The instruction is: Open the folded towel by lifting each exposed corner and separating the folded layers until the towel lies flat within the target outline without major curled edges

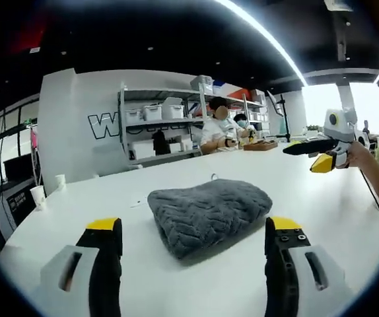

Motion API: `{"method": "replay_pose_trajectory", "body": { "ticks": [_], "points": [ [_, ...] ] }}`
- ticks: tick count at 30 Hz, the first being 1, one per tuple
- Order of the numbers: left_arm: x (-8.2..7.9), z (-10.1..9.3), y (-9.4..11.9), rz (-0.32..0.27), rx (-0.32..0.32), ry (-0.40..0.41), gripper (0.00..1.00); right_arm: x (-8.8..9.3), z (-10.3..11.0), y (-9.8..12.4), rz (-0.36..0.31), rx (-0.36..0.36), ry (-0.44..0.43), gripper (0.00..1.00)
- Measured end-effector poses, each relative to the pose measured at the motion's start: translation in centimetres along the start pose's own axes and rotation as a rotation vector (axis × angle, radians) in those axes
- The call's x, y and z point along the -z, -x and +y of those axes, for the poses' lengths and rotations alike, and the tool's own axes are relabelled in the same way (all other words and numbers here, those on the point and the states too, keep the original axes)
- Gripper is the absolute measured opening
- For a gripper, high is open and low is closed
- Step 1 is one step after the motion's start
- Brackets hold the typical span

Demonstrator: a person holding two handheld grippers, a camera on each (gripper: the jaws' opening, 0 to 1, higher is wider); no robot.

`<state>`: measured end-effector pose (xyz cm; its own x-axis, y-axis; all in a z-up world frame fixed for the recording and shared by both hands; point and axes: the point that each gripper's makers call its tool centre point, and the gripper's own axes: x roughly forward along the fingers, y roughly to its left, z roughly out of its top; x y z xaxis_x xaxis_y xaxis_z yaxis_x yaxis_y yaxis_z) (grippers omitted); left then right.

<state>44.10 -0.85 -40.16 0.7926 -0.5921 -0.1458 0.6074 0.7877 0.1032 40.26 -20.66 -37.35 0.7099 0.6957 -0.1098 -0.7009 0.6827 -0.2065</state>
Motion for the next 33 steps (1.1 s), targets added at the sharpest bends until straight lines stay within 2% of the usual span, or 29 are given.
{"method": "replay_pose_trajectory", "body": {
  "ticks": [5, 21, 33],
  "points": [
    [0.2, -0.4, -0.4, 0.006, 0.008, 0.005, 0.88, 0.2, -0.1, -0.2, 0.006, -0.001, -0.003, 0.56],
    [-0.8, 0.5, -1.1, -0.015, 0.004, 0.015, 0.86, 0.1, -0.1, -1.0, 0.011, -0.008, 0.004, 0.56],
    [-0.7, 0.2, -1.8, -0.015, 0.024, 0.028, 0.84, 0.6, -0.1, -1.5, 0.025, -0.012, 0.001, 0.55]
  ]
}}
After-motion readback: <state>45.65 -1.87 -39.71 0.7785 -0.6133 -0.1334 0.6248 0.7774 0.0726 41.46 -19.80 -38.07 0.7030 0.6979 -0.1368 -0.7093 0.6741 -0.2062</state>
